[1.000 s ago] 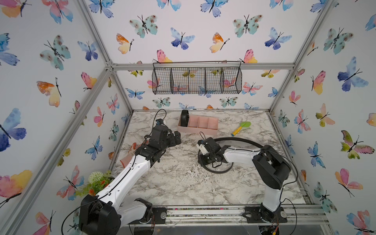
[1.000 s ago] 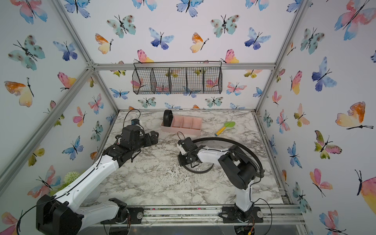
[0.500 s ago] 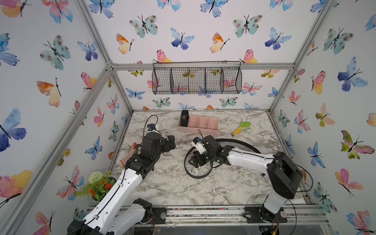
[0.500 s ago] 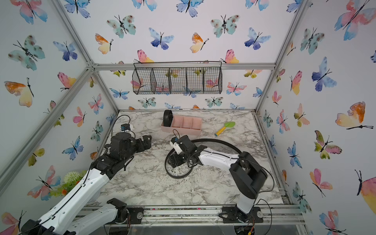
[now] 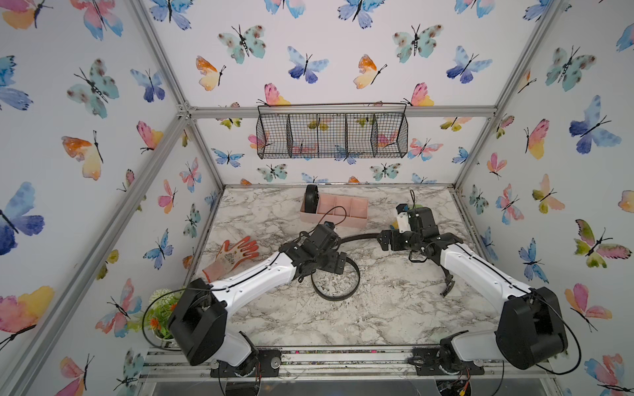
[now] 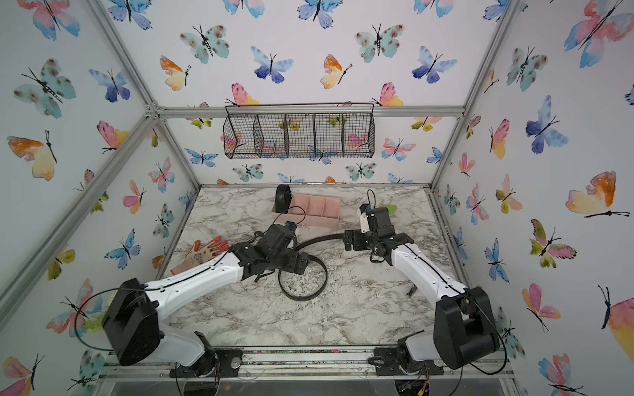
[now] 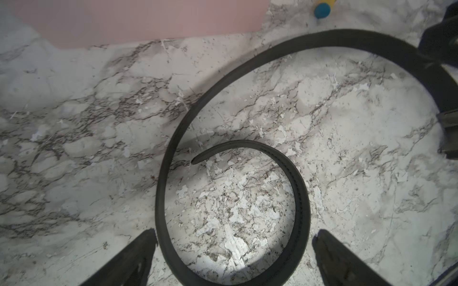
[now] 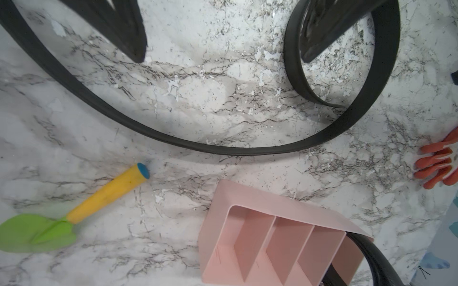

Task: Place the belts into the storage roll
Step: Roll the belt at the center of the board.

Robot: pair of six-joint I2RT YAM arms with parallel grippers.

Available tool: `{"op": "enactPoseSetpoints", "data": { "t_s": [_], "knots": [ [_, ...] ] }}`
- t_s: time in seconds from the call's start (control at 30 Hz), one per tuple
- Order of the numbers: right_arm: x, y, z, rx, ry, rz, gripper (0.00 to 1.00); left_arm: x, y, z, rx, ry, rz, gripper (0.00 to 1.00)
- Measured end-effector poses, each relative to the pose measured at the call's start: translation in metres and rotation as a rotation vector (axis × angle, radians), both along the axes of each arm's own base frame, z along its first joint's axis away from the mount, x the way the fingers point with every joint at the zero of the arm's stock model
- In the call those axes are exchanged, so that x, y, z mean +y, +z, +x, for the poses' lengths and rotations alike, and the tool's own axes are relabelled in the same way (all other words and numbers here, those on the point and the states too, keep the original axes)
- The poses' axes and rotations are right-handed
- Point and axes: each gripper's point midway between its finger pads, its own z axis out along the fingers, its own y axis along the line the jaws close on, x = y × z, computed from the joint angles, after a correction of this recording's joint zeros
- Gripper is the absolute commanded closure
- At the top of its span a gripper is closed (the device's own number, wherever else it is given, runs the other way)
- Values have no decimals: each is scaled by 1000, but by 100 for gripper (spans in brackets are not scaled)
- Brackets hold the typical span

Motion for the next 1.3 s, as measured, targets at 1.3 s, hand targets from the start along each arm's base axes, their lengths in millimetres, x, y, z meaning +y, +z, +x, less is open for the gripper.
{"op": "enactPoseSetpoints", "data": {
  "t_s": [1.3],
  "knots": [
    [-28,9,-26,-31,-31,94,1,-58,-76,23,-245,-1005,509,13]
  ]
}}
